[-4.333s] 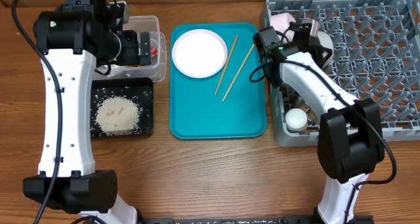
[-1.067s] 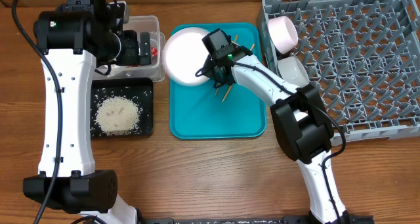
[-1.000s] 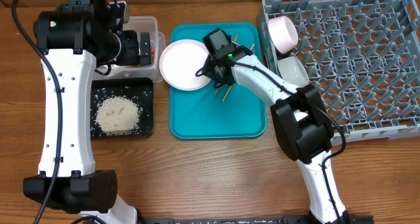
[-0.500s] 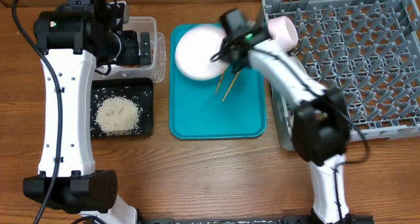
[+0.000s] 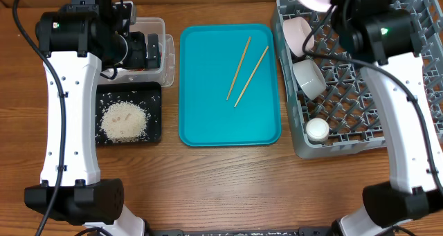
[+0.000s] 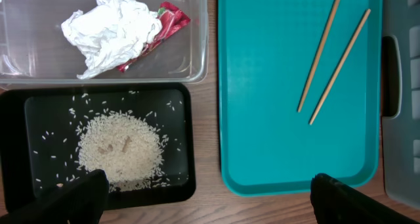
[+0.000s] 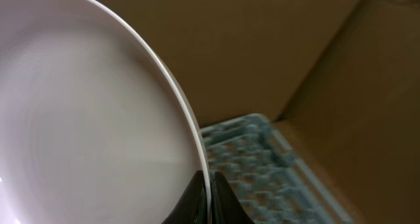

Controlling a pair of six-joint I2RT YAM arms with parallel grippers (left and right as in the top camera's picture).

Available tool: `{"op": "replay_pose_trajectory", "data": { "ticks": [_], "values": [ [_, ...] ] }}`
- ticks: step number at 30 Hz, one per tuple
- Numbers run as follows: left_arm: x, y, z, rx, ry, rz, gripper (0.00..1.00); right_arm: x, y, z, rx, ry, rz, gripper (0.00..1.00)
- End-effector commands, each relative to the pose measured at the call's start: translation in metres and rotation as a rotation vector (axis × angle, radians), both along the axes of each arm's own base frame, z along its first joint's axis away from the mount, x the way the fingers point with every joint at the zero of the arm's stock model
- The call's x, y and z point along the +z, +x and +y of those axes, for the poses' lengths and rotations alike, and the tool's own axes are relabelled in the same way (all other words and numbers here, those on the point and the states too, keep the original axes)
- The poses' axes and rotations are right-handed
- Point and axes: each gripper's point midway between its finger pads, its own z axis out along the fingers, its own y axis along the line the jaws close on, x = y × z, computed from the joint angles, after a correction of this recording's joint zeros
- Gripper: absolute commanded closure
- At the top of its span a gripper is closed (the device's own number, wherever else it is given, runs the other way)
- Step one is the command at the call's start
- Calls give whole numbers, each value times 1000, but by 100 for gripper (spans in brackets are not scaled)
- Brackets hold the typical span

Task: Sort waste into correct bins and load items into the dishwasher
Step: 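Carry the white plate right and stand it upright in the rack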

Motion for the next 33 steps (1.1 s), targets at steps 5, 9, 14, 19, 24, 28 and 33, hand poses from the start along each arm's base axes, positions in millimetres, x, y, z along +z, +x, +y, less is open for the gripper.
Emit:
{"op": "replay_pose_trajectory", "data": {
  "ticks": [5,9,14,19,24,28,33],
  "values": [
    [14,-1,2,15,1,-43,0,-71,26,-64,-116,-336,301,96],
    [14,-1,2,15,1,-43,0,-98,42,-75,-136,-366,340,96],
    [14,-1,2,15,1,-43,0,-136,67,-74,-114,-409,401,96],
    [14,-1,2,15,1,-43,0,-169,82,-73,-108,-416,433,96],
    [14,-1,2,15,1,-43,0,-182,86,-72,-106,-416,447,96],
    [14,-1,2,15,1,-43,0,-181,88,-71,-100,-411,439,69],
    [14,-1,2,15,1,-43,0,-177,88,-71,-127,-365,387,0]
  ]
}}
